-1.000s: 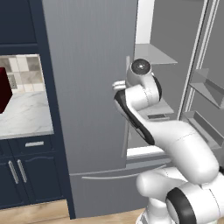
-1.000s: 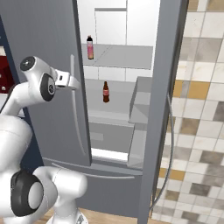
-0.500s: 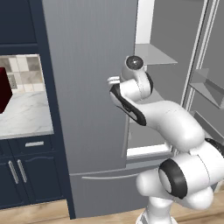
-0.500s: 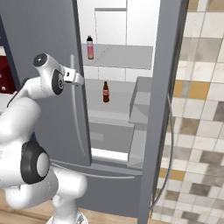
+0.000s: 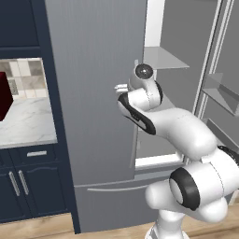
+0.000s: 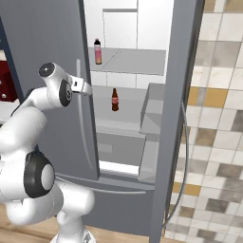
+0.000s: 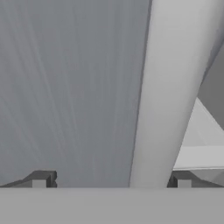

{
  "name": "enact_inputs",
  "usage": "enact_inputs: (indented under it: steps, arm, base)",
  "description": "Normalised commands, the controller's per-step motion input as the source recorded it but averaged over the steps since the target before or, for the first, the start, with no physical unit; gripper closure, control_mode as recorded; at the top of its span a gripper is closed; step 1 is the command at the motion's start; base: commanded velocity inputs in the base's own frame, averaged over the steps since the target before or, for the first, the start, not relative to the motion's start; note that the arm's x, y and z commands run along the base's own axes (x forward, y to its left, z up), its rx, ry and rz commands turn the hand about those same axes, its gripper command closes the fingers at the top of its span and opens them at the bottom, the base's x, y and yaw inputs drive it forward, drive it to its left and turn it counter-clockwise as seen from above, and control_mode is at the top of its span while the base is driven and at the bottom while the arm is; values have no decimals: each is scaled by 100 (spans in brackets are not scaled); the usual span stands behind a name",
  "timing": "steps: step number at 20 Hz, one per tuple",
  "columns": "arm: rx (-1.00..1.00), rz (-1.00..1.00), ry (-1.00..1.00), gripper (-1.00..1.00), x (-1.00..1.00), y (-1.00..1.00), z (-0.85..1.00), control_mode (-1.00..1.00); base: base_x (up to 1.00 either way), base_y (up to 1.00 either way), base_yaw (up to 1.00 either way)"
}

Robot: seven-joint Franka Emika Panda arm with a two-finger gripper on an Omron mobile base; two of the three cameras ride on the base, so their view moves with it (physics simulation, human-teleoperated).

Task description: Open the fridge, grab two sodas, and place both sodas inside the bowl with ice on the dining counter.

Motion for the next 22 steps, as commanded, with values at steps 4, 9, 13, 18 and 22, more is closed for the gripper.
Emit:
enact_inputs:
  steps: [4, 9, 13, 18, 22]
  arm:
    - [4, 0, -1, -100, 31, -8, -18, -100]
    - [2, 0, 0, -100, 43, -1, -22, -100]
    - [0, 0, 0, 100, 47, 0, -26, -100]
    - [1, 4, 0, 100, 20, 0, -17, -100]
    - [0, 16, -2, 100, -26, 7, -18, -100]
  base:
    - [0, 0, 0]
    - [0, 0, 0]
    - [0, 0, 0]
    - [0, 0, 0]
    - [0, 0, 0]
